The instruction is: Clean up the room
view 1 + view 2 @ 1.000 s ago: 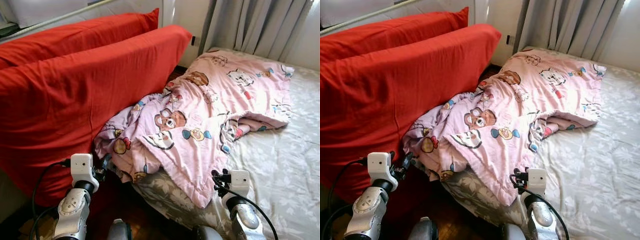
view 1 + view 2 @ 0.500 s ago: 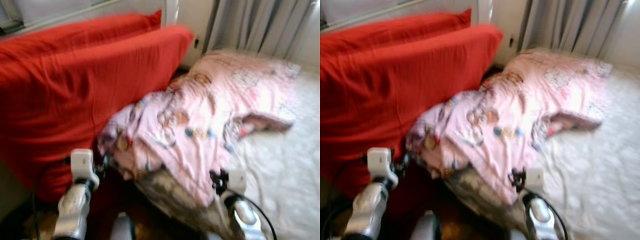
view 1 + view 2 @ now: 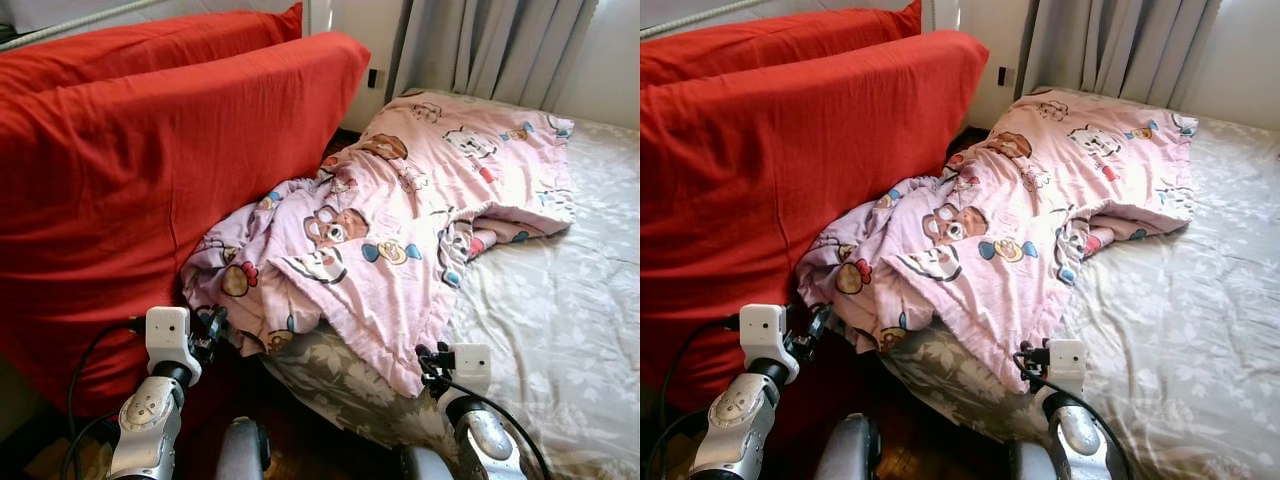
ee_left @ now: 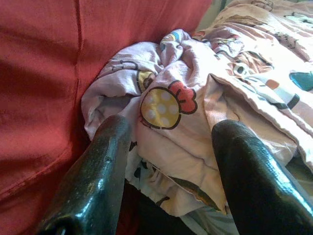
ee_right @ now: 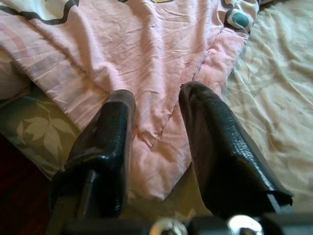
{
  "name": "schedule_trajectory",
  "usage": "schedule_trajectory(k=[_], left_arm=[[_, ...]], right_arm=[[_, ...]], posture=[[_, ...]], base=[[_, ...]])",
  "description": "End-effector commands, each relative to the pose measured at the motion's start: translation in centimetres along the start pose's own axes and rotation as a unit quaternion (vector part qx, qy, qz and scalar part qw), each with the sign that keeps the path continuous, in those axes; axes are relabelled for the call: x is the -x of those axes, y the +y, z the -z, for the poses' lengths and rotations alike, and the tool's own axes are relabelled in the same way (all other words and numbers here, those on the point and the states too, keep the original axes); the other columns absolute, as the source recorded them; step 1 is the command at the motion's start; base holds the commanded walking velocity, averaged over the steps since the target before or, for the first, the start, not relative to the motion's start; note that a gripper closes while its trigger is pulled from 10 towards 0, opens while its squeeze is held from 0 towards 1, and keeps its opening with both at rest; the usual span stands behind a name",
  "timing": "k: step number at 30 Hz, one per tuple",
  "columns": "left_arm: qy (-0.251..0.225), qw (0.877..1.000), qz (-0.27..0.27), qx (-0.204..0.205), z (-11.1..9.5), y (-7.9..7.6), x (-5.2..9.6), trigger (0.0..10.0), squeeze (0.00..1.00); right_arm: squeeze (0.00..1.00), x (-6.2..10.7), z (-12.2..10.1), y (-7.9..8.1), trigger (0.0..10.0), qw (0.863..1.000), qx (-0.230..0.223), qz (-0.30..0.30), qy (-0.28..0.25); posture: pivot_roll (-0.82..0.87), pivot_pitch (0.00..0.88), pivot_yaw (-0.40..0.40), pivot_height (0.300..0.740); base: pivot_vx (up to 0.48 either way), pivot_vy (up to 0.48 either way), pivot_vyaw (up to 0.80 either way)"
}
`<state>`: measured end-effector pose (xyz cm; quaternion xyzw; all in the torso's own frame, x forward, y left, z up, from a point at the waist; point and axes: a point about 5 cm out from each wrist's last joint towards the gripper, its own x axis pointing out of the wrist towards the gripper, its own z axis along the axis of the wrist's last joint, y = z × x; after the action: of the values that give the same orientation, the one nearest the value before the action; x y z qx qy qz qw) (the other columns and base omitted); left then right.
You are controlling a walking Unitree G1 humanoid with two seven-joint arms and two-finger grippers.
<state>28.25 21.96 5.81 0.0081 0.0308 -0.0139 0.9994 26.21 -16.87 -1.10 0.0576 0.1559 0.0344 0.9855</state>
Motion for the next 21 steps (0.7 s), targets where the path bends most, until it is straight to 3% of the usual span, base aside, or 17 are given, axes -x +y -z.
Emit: schedule_trajectory(k=[1,9,14,20,21], left_arm=[[-0.001,1.000,0.003,0.001,-0.3,0.0,0.0,10.0,0.00],[-0.007,1.000,0.010,0.001,-0.9,-0.3,-0.2,10.0,0.00],[-0.020,1.000,0.016,0.000,-1.7,-0.7,-0.2,10.0,0.00],[-0.035,0.999,0.016,0.000,-2.8,-1.1,0.3,10.0,0.00],[-0.037,0.999,0.016,0.000,-2.9,-1.1,0.4,10.0,0.00]], right_arm=[[0.00,0.0,0.3,0.0,10.0,1.000,0.001,0.000,0.009],[0.00,-0.2,1.0,0.3,10.0,0.999,0.002,0.009,0.048],[0.00,-0.6,1.5,0.4,10.0,0.995,-0.040,0.032,0.087],[0.00,-1.3,1.3,1.3,10.0,0.992,-0.058,0.032,0.109],[0.09,-1.6,1.0,1.6,10.0,0.992,-0.063,0.029,0.108]], posture=[[0.04,0.085,-0.012,0.598],[0.06,0.128,0.001,0.598],[0.09,0.181,0.003,0.598],[0.14,0.237,0.001,0.598],[0.14,0.247,0.002,0.598]], base=[[0.000,0.000,0.00],[0.000,0.000,0.00],[0.000,0.000,0.00],[0.000,0.000,0.00],[0.000,0.000,0.00]])
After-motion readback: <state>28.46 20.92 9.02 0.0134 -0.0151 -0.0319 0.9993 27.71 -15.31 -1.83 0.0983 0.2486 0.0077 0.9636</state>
